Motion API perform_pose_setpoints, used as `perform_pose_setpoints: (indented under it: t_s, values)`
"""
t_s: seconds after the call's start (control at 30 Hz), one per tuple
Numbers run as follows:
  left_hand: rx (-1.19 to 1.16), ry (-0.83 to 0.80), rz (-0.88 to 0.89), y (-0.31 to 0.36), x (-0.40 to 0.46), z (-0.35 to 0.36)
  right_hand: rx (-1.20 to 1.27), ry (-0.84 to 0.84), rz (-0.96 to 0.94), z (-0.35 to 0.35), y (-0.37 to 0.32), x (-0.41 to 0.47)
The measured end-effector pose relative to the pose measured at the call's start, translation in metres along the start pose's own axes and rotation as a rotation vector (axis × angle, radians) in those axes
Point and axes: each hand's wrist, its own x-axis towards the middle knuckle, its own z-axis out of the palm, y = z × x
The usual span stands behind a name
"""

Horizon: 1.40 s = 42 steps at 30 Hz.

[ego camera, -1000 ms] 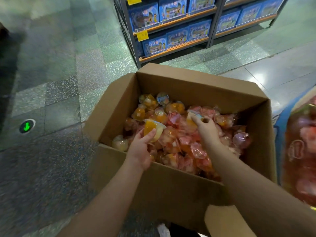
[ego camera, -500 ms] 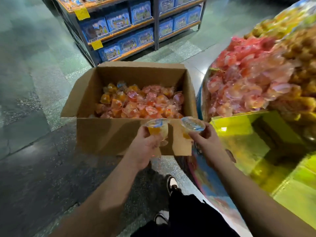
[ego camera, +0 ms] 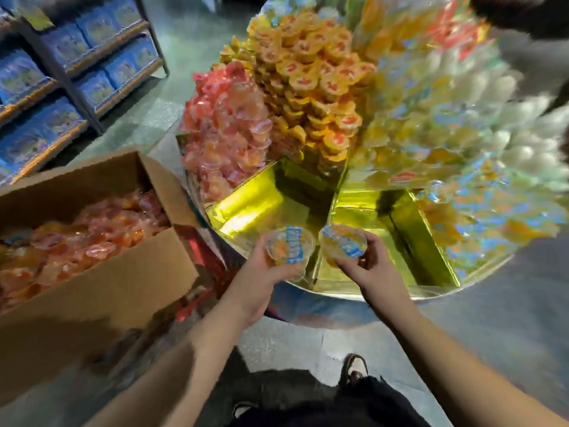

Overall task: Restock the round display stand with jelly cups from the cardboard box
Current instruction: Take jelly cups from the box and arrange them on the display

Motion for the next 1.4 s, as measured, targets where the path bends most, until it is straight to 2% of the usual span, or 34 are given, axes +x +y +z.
perform_pose_setpoints:
  t_s: [0.13,0.43,0.63,0.97,1.4]
  values:
    - [0.087,-0.072,-0.04,-0.027,0.03,0.091,0.041,0.134,0.027,-0.088,0.028,0.001]
    - [0.266,-0.13,-0.15,-0.116,0.091,0.297,0.021,0.272,0.108,-0.304,0.096,0.028]
    - [0.397,-0.093,-0.157,-0.166,0.126,0.394,-0.018,0.397,0.157,-0.397,0.134,0.053]
    - [0.685,0.212,-0.088,-0.216,0.171,0.479,0.029,0.558,0.226,-0.434,0.19,0.121]
    - [0.564,0.397,-0.064,-0.255,0.192,0.492,-0.071,0.577,0.193,-0.428,0.211,0.15]
